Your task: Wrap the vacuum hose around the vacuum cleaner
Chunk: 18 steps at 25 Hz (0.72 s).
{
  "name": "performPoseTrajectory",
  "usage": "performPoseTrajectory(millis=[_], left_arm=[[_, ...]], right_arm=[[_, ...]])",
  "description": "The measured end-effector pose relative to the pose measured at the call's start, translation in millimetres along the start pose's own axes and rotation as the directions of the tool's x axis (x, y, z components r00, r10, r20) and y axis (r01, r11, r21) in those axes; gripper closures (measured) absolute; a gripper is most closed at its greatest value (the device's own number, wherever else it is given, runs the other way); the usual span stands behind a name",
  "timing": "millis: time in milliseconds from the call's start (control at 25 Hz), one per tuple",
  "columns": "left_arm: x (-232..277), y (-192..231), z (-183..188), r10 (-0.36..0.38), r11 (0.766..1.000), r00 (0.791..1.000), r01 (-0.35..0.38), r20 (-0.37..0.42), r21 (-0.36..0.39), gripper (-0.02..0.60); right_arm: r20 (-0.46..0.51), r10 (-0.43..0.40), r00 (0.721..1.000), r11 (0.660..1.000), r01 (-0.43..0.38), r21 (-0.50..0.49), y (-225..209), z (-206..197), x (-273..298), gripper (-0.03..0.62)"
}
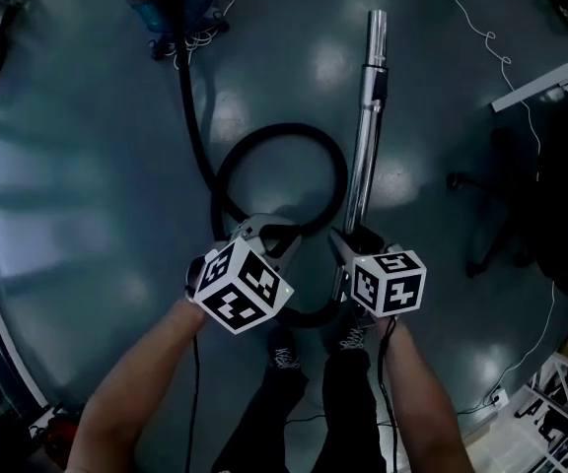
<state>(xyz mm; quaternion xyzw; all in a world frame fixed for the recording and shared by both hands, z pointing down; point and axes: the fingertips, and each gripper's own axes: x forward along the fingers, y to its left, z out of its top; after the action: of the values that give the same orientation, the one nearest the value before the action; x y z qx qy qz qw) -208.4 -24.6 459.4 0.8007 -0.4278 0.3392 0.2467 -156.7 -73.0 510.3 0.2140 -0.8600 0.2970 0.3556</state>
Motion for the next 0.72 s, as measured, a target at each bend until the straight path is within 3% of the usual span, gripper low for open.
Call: performPoseTrajectory(millis=[200,280,440,520,600,720], left_arm=[[-6,42,35,0.090,0.988,0.996,-0.093,0.030,0.126,0.543],[-9,65,48,0.119,0.983,0.992,-0.123,0.031,0.138,0.515],[-23,107,72,0.200,0.965,0.979,-0.204,0.041,0.162,0.378],[-20,118,88,0.217,0.956,0.976,-0.219,0.030,0.193,0.343],[-17,131,102,0.227,0.941,0.974,-0.222,0.012,0.253,0.317],[-20,155,124,0.256,0.894,0.967,-0.238,0.005,0.379,0.295]], right_arm=[[-0.076,0.049,0.996,0.988,-0.060,-0.141,-2,29,21,0.425],[-0.106,0.055,0.993,0.979,-0.075,-0.190,-5,42,28,0.425],[-0.155,0.067,0.986,0.951,-0.110,-0.289,-1,67,47,0.425],[-0.187,0.071,0.980,0.934,-0.131,-0.331,-7,74,50,0.425],[-0.208,0.072,0.975,0.916,-0.148,-0.374,-9,85,56,0.425],[-0.230,0.080,0.970,0.874,-0.180,-0.452,-5,105,70,0.425]])
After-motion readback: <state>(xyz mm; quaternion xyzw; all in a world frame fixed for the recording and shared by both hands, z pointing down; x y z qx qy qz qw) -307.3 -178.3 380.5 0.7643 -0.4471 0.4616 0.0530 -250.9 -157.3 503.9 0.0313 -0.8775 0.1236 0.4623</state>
